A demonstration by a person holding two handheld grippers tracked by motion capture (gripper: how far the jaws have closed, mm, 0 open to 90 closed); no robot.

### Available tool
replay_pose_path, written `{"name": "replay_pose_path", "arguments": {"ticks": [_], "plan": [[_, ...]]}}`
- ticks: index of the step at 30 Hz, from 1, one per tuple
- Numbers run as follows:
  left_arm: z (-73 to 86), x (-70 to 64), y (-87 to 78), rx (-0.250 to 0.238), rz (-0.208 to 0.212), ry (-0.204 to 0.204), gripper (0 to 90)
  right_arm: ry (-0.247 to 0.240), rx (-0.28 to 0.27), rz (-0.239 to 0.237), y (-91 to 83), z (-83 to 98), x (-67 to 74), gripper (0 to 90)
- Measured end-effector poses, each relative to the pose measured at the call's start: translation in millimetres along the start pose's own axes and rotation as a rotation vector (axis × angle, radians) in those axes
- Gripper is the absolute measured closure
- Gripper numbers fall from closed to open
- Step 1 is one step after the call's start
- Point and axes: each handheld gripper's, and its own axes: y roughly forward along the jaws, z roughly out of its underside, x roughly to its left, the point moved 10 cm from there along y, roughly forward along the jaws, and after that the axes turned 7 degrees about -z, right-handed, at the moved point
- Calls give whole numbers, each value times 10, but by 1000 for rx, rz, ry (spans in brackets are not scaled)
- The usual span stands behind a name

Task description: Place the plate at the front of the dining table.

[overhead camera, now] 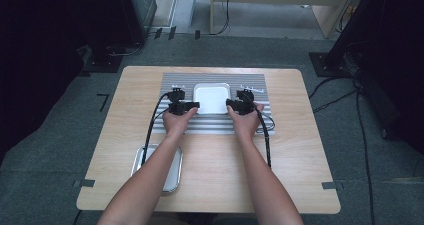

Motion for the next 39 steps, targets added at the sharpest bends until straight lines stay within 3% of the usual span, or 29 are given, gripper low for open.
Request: {"name": "replay_pose_path", "arguments": {"ticks": [5,6,7,8,9,14,17,20,22,28,32,39], "plan": [[-55,4,-105,-45,-5,17,506,-4,-15,-4,-68,-46,8,457],[-61,5,-131,-54,-5,19,486,-18,-26,-2,-87,-63,12,429],[-62,9,-144,-57,-4,21,462,-62,-42,20,-143,-94,19,354],[-59,10,-161,-56,3,20,462,-62,-42,20,-143,-94,19,354],[-58,17,-178,-58,6,18,428,-115,-30,32,-192,-88,30,302],[-67,41,-296,-95,5,7,330,-155,-14,51,-271,-68,33,279],[-91,59,-405,-132,-11,28,239,-177,-1,37,-348,-37,52,293],[-117,115,-522,-158,-30,51,189,-213,7,59,-398,-3,33,282],[-121,148,-589,-165,-26,46,180,-234,10,65,-443,21,4,264],[-78,250,-727,-175,-30,61,177,-230,3,84,-567,47,-96,252],[-8,310,-790,-170,-22,59,177,-283,-9,82,-686,74,-113,218],[73,427,-917,-188,-10,50,177,-268,-34,71,-807,93,-154,181]]}}
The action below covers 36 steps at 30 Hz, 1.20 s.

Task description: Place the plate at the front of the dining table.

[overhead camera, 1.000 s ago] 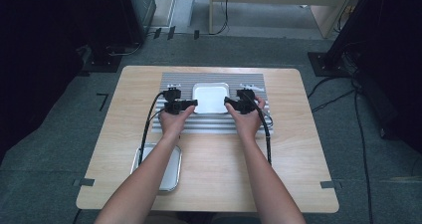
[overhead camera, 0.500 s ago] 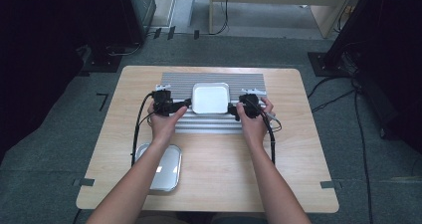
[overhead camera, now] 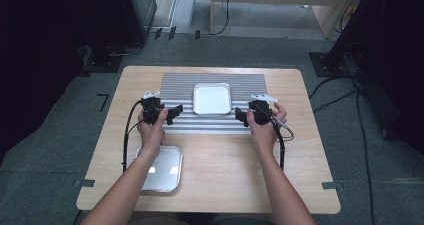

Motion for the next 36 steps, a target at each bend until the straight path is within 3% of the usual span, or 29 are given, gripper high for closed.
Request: {"name": "replay_pose_path", "arguments": {"ticks": [26,36], "plan": [[287,417,-486,-35,-24,58,166,-11,11,4,-420,384,-295,181],[375,625,-716,-66,-36,49,151,-23,14,22,-600,535,-425,185]]}}
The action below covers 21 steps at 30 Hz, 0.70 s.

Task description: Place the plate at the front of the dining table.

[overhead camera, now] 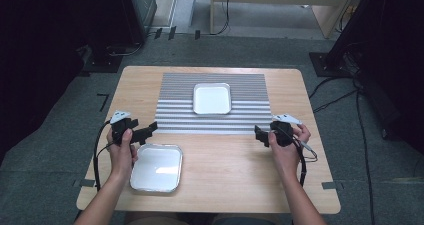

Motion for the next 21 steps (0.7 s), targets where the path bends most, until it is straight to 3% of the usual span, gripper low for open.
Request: {"name": "replay_pose_path", "arguments": {"ticks": [11,21], "plan": [[157,185,-145,8,-22,20,151,14,-5,15,-185,193,-142,190],[324,408,-286,13,-51,9,150,46,-30,23,-426,363,-321,192]]}}
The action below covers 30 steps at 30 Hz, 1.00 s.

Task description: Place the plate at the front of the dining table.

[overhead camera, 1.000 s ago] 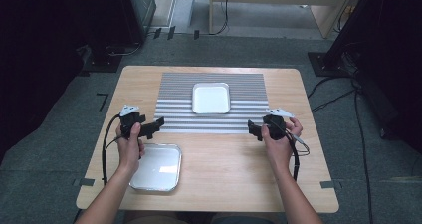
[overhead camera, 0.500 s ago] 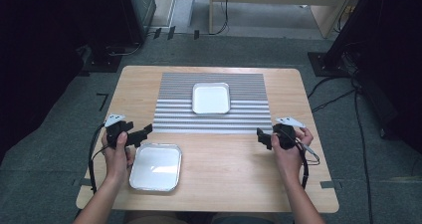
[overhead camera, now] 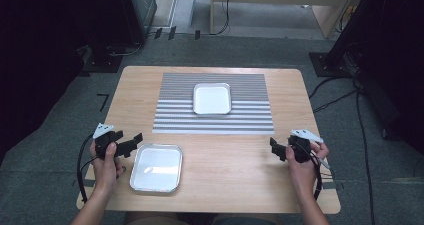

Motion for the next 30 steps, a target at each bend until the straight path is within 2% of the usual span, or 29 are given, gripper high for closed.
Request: {"name": "replay_pose_path", "arguments": {"ticks": [4,15,22,30], "plan": [[72,77,-32,4,-14,-2,150,15,-6,12,-91,69,-107,197],[258,301,-183,12,-45,-3,150,-3,9,41,-284,245,-299,198],[384,411,-260,20,-75,4,149,2,13,40,-348,347,-373,197],[565,529,-299,42,-106,19,150,6,32,61,-396,514,-474,199]]}}
